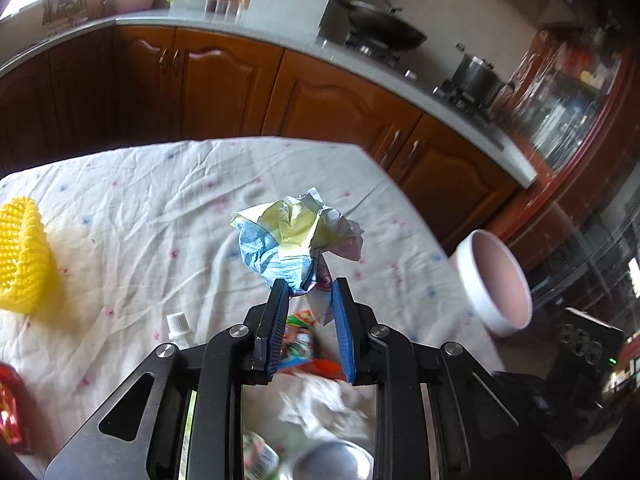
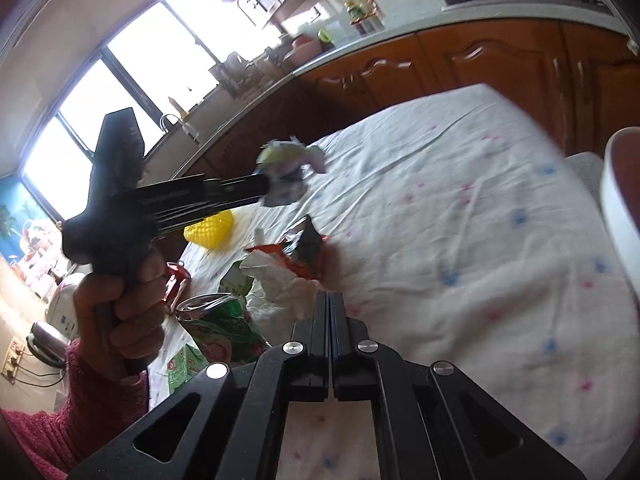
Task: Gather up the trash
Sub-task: 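Grasp the crumpled foil wrapper with the left tool while the right grasps the tissue, then carry the wrapper and tissue toward the pink bin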
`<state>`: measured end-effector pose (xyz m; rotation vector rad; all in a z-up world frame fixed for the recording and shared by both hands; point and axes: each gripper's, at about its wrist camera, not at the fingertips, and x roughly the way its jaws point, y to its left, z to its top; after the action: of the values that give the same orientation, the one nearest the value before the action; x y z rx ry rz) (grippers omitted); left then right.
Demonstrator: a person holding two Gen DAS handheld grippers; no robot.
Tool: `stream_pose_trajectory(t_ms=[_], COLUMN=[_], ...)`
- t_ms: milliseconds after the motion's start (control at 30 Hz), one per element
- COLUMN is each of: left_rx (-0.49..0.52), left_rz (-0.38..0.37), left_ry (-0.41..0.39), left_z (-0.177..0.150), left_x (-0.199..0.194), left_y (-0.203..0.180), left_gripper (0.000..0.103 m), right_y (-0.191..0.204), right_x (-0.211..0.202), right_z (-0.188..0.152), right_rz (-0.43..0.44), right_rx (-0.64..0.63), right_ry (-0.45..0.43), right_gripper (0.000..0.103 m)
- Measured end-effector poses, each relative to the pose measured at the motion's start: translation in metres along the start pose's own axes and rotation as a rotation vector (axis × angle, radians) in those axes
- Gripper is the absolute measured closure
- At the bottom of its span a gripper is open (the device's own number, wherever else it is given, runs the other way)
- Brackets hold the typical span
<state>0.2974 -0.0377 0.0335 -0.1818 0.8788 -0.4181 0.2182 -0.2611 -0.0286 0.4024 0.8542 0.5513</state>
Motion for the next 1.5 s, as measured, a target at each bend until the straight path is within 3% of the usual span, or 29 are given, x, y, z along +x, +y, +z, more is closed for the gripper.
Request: stream_pose_trajectory(t_ms=[133, 233, 433, 500, 567, 733, 1033, 1500], left_rx=[-0.018, -0.031, -0.054, -0.052, -0.046, -0.026, 0.019, 0.061], left_rz=[-0.031, -0.038, -0.047, -0.047, -0.051, -0.074, -0.085, -0.172], left_ry=[-0.038, -0.057, -0.075, -0.083, -0.088, -0.1, -0.122, -0.047], left_z=[-0.007, -0.014, -0.024, -0.026, -0.028, -0.032, -0.043, -0.064], left_x=[-0.021, -0.036, -0.055, -0.059, -0.063, -0.067, -0.069, -0.037], left_y=[-0.004, -0.004, 0.0, -0.002, -0.005, -0.02, -0.055, -0.111], left_gripper=[0.082, 0.082, 0.082, 0.082, 0.082, 0.082, 0.082, 0.082], right_y=[-0.003, 0.002, 0.011, 0.01, 0.007, 0.01, -0.008, -0.065], right_x=[0.004, 0.015, 0.05, 0.063, 0.071, 0.043, -0.033, -0.141], right_z=[0.005, 0.006, 0.01, 0.008, 0.004, 0.001, 0.002, -0.01], right_rz=[0.028, 0.057, 0.069, 0.059, 0.094, 0.06, -0.055, -0.218], right_rx=[0.014, 0.001, -0.026, -0.02, -0.004, -0.018, -0.014, 0.085], right_ry=[0.014, 0.032, 0.088, 0.124, 0.153, 0.086, -0.071, -0.263], right_gripper=[0.088, 0.048, 0.048, 0.053, 0.071, 0.095, 0.095, 0.095])
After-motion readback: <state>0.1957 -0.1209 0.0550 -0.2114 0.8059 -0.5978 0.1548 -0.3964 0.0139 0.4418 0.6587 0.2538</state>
